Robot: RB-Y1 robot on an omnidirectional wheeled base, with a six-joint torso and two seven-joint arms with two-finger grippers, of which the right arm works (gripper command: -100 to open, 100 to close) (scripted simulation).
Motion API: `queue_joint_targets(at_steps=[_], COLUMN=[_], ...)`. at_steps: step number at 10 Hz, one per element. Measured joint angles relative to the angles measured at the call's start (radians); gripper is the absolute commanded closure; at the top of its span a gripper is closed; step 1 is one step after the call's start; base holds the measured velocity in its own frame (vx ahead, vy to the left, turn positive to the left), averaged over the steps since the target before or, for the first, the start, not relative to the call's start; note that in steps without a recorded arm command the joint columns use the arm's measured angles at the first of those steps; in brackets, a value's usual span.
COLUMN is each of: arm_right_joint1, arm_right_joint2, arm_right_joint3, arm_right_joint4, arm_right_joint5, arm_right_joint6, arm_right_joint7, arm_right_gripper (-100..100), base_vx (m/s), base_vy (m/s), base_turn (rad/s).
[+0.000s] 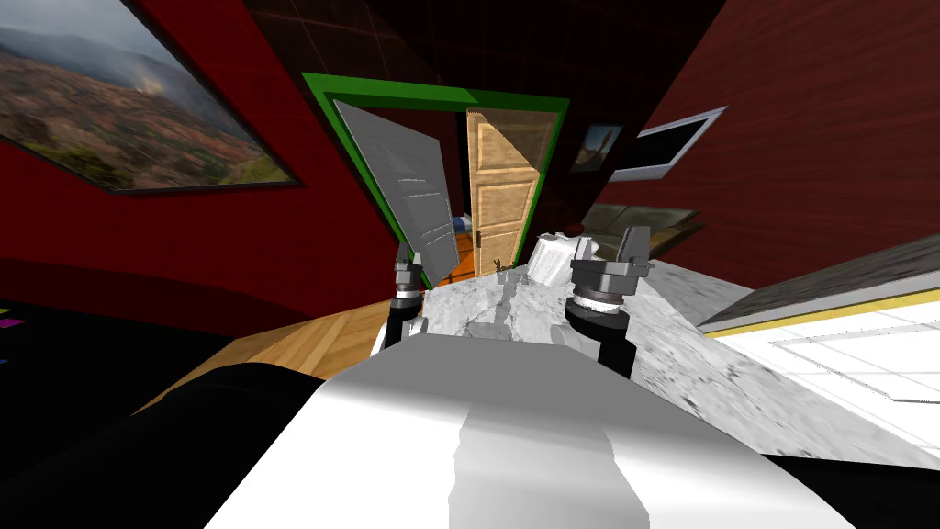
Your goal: Push the door open
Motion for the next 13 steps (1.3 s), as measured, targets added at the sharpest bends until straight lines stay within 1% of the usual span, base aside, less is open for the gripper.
queue_joint_targets(at_steps=[1,2,3,6,8,9,10,11,13], arm_right_joint1=[-0.002,-0.004,-0.01,-0.022,-0.036,-0.034,-0.036,-0.045,-0.059], arm_right_joint2=[-0.002,-0.008,-0.011,-0.025,-0.031,-0.034,-0.036,-0.04,-0.042], arm_right_joint3=[0.014,0.018,0.028,0.059,0.087,0.101,0.118,0.126,0.155], arm_right_joint4=[0.018,0.033,0.045,0.101,0.144,0.158,0.182,0.206,0.246], arm_right_joint5=[-0.007,-0.017,-0.027,-0.061,-0.085,-0.094,-0.104,-0.116,-0.138], arm_right_joint6=[-0.007,-0.013,-0.012,-0.025,-0.03,-0.036,-0.046,-0.053,-0.057], arm_right_joint7=[-0.009,-0.023,-0.036,-0.083,-0.116,-0.131,-0.147,-0.163,-0.194], arm_right_gripper=[-100,-100,-100,-100,-100,-100,-100,-100,-100], base_vx=[0.177,0.17,0.18,0.187,0.156,0.152,0.146,0.146,0.15], base_vy=[0.005,0.018,0.003,0.007,-0.013,0.005,0.003,0.007,-0.015], base_turn=[0.029,0.029,0.018,0.025,0.031,0.021,0.021,0.026,0.027])
